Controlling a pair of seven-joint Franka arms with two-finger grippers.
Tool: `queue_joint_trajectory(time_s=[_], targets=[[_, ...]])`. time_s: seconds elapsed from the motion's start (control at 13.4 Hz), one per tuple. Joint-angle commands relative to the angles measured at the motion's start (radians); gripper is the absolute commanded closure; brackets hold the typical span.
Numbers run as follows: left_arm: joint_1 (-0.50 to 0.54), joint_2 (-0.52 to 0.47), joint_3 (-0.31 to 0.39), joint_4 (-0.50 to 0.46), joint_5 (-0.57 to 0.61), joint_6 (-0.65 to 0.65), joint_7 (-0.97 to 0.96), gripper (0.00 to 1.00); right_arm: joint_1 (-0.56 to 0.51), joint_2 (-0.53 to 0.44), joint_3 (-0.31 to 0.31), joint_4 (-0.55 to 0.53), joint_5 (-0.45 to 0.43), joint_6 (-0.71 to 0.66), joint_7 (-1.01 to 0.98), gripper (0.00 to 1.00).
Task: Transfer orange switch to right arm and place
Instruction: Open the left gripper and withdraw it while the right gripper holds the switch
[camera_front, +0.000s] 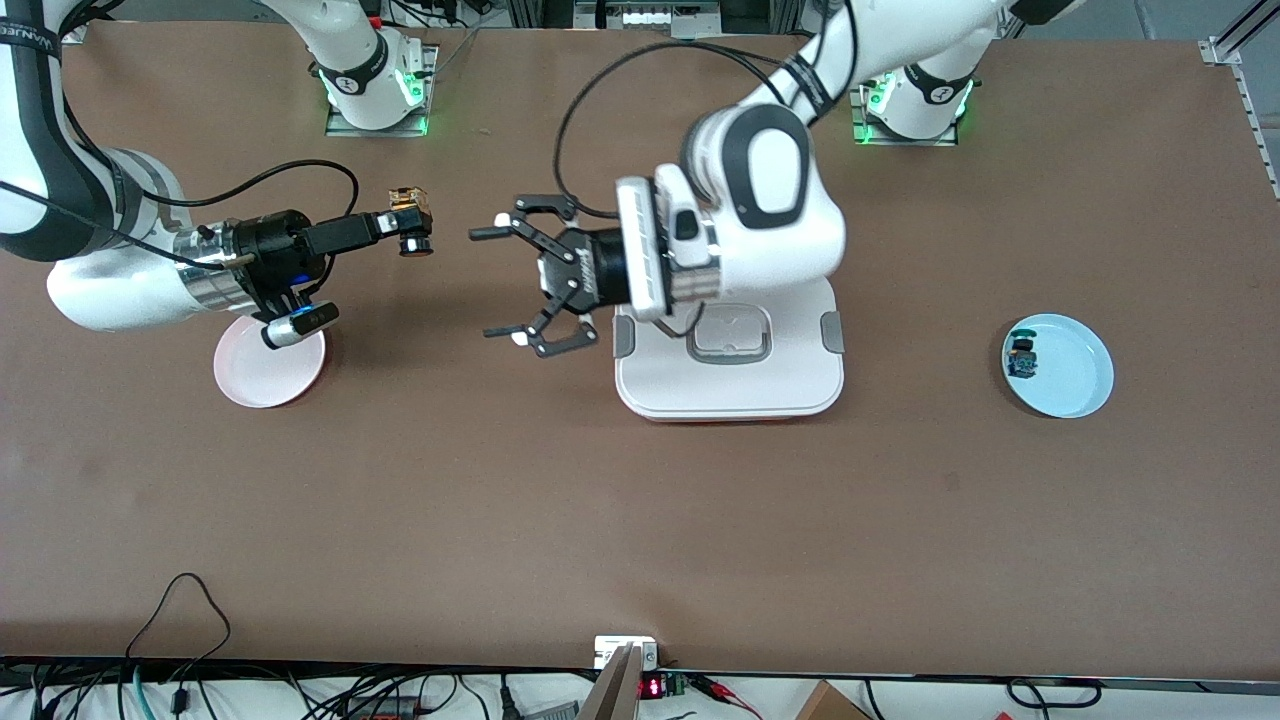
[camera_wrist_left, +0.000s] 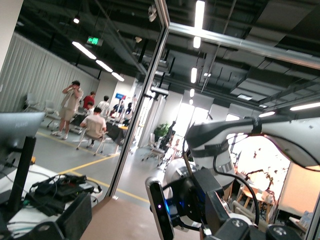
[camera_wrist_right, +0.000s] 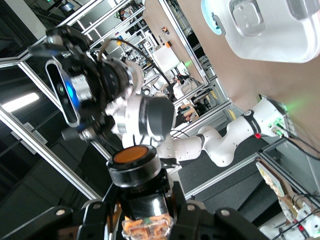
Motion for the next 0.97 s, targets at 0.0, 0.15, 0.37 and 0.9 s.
queue_joint_trajectory(time_s=[0.0, 0.15, 0.37, 0.9], targets=[[0.164, -0.023, -0.009, -0.103, -0.020, -0.235, 0.069, 0.00, -0.010, -0.030, -0.002, -0.024, -0.062, 0.033, -0.067, 0.95], [0.285, 0.022, 0.002, -0.122, 0.059, -0.415, 0.208, 0.00, -0.046, -0.032, -0.002, -0.020, -0.148, 0.040, -0.171, 0.95], [0.486, 0.045, 0.002, -0.109, 0.395, -0.561, 0.208, 0.00, -0.093, -0.032, -0.002, -0.019, -0.318, 0.040, -0.309, 0.95], [0.706, 0.071, 0.094, 0.039, 1.032, -0.753, 0.083, 0.00, -0.105, -0.032, -0.002, -0.020, -0.832, 0.129, -0.625, 0.97]])
